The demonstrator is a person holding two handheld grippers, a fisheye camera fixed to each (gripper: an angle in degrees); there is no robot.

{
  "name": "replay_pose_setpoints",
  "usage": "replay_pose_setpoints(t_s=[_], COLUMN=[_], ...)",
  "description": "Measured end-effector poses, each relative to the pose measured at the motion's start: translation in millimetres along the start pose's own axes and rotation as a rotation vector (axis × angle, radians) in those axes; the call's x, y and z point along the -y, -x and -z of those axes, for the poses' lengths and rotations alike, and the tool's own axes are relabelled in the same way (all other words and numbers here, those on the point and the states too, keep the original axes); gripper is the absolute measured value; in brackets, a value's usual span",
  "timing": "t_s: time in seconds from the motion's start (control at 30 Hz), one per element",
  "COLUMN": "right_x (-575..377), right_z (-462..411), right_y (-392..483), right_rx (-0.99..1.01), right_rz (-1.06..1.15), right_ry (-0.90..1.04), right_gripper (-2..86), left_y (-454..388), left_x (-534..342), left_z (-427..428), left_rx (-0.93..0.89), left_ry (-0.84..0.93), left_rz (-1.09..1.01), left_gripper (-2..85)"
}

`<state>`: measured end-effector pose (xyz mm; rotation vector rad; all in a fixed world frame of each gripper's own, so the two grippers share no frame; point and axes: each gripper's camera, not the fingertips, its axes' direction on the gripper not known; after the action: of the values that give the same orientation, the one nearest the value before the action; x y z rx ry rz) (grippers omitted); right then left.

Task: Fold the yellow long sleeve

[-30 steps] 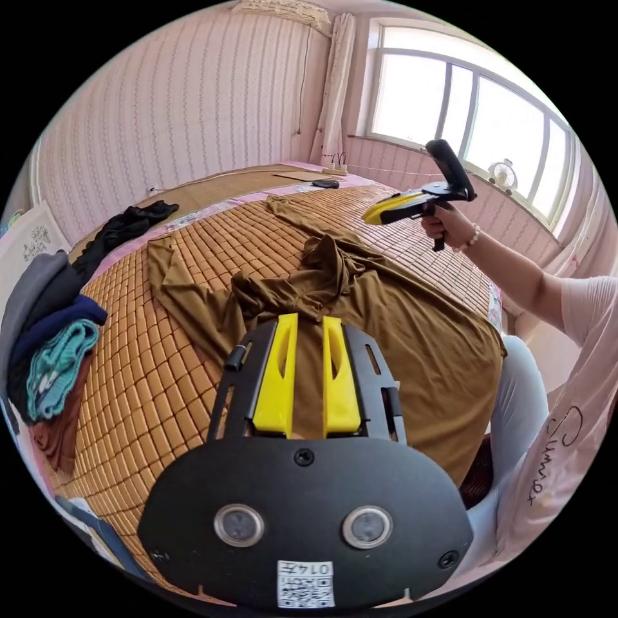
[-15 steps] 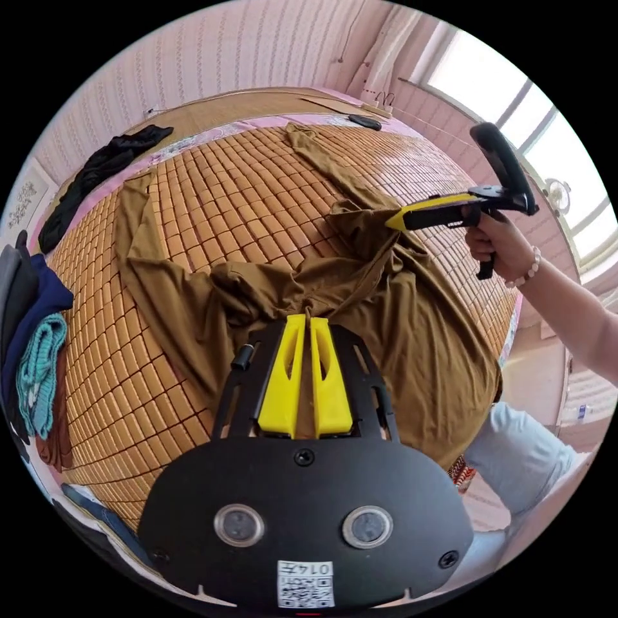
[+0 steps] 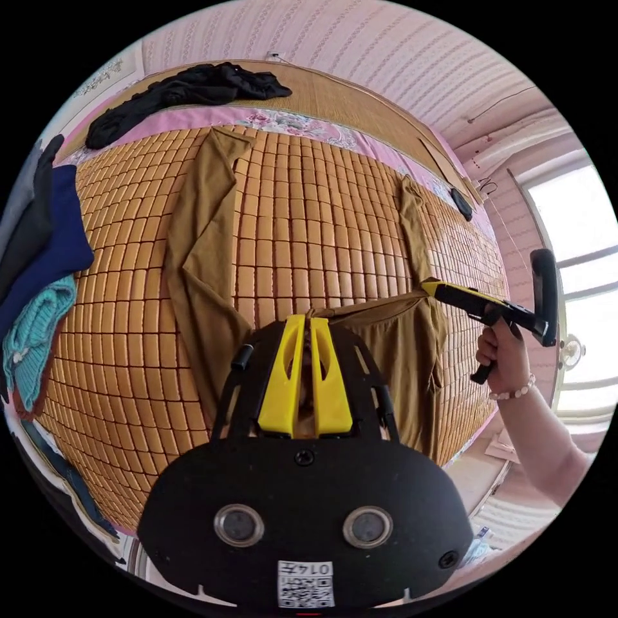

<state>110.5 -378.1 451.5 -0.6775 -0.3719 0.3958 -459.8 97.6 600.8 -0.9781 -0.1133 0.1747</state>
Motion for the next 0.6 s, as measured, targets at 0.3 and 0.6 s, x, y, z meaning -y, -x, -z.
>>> replay_pose_setpoints(t_s=[0.3, 0.6], right_x=[-3, -9], right_z=[40, 38], right_y=[-38, -60], right_rx=[-0.01, -0.206], right_rz=[-0.099, -0.084], right_ry=[-0.113, -0.009], right_gripper=[7.5, 1.1], left_y=[38, -17], left_x=[26, -38], left_z=[1, -4], left_rx=[-0.072, -0.253], left_ry=[-0.051, -0.022], left_rz=[0.056, -0.117], left_gripper=[3.6, 0.0])
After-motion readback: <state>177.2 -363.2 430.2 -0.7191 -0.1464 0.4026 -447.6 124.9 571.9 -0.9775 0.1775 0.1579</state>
